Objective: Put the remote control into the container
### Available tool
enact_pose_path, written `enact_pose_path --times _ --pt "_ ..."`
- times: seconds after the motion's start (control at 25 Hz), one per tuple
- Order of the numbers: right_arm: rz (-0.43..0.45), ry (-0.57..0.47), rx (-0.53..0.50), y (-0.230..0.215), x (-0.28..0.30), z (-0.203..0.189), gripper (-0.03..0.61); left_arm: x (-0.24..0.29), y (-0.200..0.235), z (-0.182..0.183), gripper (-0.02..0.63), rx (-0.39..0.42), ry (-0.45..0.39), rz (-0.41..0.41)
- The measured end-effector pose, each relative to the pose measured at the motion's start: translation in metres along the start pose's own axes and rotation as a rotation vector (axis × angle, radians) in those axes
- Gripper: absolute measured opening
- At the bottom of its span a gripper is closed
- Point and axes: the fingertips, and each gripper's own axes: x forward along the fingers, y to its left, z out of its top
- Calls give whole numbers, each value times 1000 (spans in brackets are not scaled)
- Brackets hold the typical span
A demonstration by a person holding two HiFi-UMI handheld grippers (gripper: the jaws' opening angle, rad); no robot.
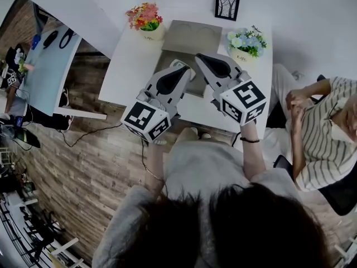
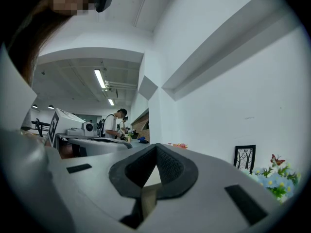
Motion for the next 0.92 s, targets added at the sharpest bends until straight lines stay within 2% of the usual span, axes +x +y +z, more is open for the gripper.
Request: enact_pose_path --times 0.92 --pt "27 -18 -45 0 -5 6 -2 3 0 4 3 16 -3 9"
